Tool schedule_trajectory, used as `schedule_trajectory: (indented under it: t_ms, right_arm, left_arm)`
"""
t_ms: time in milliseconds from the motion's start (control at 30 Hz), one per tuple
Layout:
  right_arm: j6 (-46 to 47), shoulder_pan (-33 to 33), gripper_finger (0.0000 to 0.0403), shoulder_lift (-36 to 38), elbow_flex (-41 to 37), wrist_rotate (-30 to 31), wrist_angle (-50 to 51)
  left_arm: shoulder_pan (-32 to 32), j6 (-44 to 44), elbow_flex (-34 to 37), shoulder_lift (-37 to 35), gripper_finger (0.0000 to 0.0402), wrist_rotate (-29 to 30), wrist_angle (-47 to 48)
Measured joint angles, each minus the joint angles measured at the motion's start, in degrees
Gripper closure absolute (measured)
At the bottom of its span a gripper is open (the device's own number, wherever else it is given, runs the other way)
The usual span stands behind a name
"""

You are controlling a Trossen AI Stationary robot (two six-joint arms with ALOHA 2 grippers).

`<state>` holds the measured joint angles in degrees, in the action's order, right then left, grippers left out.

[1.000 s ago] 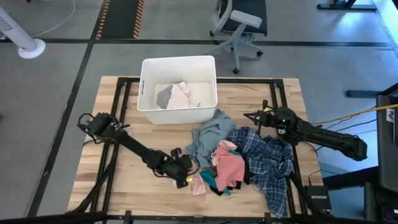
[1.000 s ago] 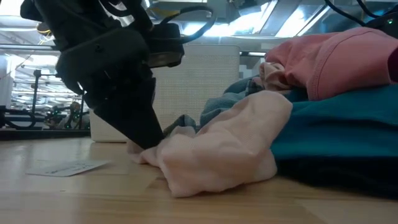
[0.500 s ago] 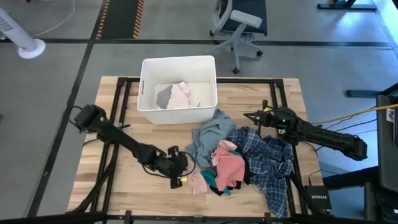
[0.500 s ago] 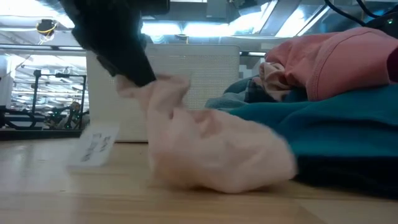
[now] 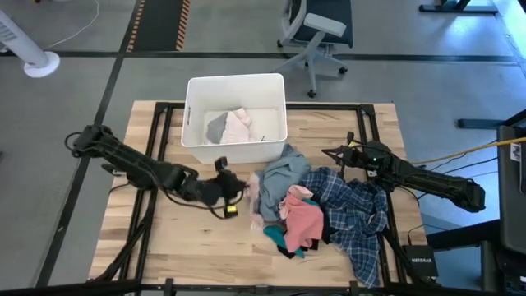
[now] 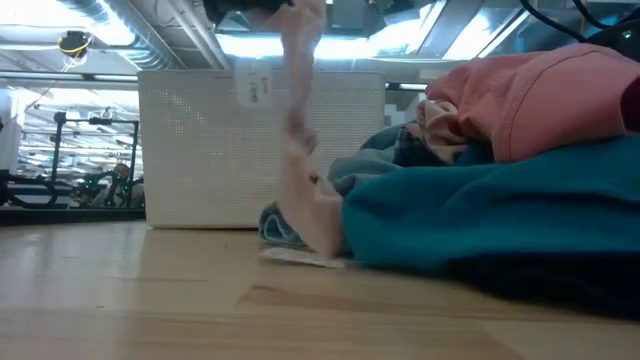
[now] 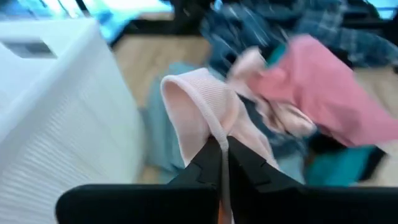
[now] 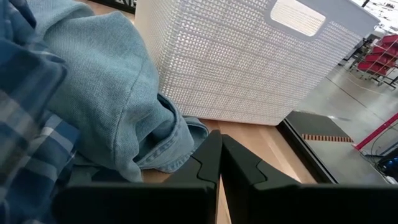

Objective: Sort clothes
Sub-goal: Put the left pink sock into the white bin

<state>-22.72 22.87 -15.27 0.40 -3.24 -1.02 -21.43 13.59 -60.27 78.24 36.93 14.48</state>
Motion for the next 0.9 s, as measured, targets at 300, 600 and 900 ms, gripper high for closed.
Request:
schedule_trajectory:
  t_ms: [300,600,900]
  right_arm:
    - [-0.16,-0.01,0.0384,0.00,0.00,0.24,0.00]
    - [-0.13,-0.02,0.0384,0.00,0.00,0.50,0.02]
    - [-0.13,-0.01,0.0384,0.01,0.00,0.50,0.04]
  left_arm:
    - [8.26,-15.48,0.00,-6.04,0.0398,4.01,-13.21]
    - [16.86,-34.14,-0.04,-10.88,0.0398,4.13,-37.22]
    - [26.55,-40.97,-0.07,-15.38,0.0398,4.22,-42.92]
